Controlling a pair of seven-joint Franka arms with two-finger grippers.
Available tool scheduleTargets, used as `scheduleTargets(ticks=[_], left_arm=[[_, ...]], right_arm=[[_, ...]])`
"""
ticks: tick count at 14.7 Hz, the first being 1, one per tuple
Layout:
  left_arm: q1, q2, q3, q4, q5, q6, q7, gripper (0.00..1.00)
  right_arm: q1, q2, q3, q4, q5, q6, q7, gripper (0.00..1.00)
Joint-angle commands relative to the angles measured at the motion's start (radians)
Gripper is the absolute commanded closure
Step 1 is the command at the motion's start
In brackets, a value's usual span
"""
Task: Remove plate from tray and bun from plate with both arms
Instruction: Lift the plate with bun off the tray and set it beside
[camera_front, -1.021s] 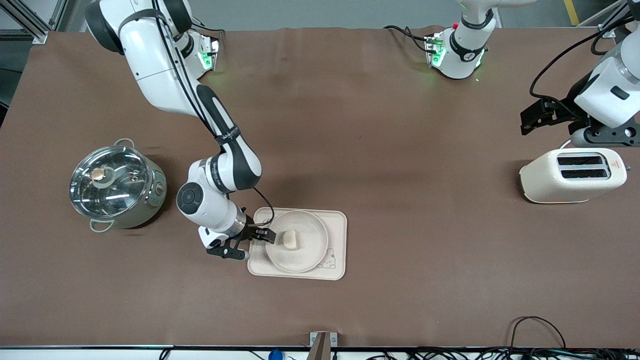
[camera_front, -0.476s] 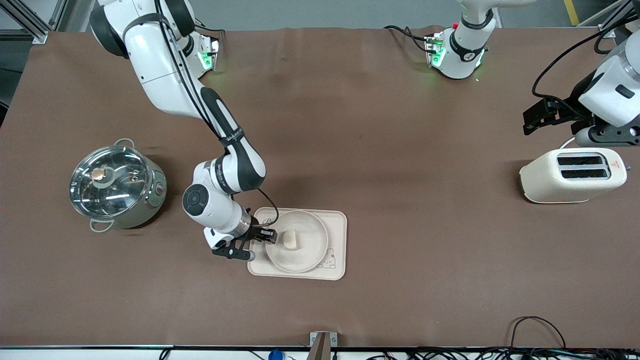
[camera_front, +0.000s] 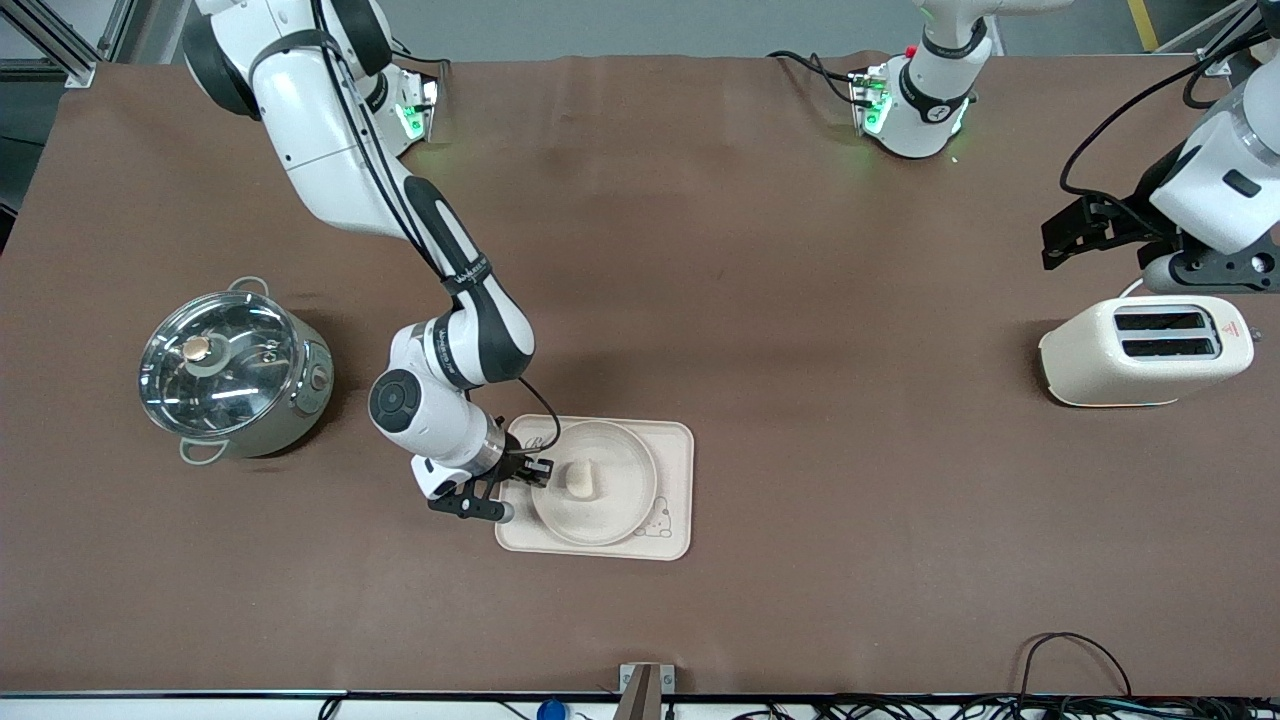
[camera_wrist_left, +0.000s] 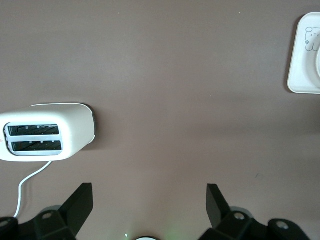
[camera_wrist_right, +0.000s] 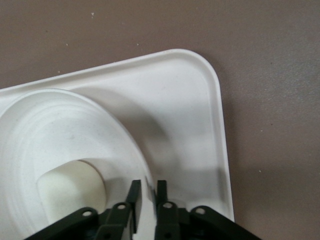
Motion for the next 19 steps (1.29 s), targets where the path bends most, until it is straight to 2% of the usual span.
scheduleTargets(ticks=[1,4,6,9,12,14,17,19], left_arm=[[-0.002,0.004,-0.002,0.006,0.005,-0.008,0.018,0.00],[-0.001,0.004,-0.002,0.006,0.003,-0.008,0.018,0.00],[-0.004,0.004,-0.002,0.007,0.006,-0.007,0.009,0.00],[0.001,0.020,-0.002,0.007,0.005,-0.008,0.014,0.00],[0.005,0.020,-0.001,0.010,0.005,-0.007,0.009,0.00],[0.001,0.021,-0.002,0.010,-0.003,-0.007,0.003,0.00],[0.011,0.029,-0.001,0.010,-0.026,-0.007,0.003,0.00],[0.011,0.032,-0.001,0.010,-0.027,-0.005,0.003,0.00]], right_arm=[[0.003,0.012,0.000,0.021,0.022,0.002,-0.011,0.91],[0.001,0.003,0.001,0.021,0.022,0.001,-0.011,0.99],[-0.014,-0.010,0.017,0.024,0.028,-0.009,-0.011,1.00],[-0.069,-0.039,0.072,0.022,0.034,-0.037,-0.014,1.00],[-0.072,-0.101,0.077,-0.010,0.033,-0.120,-0.017,1.00],[-0.048,-0.173,0.078,-0.100,0.033,-0.128,-0.017,1.00],[0.003,-0.324,0.078,-0.305,0.034,-0.087,-0.017,1.00],[0.043,-0.408,0.080,-0.454,0.034,-0.003,-0.017,1.00]])
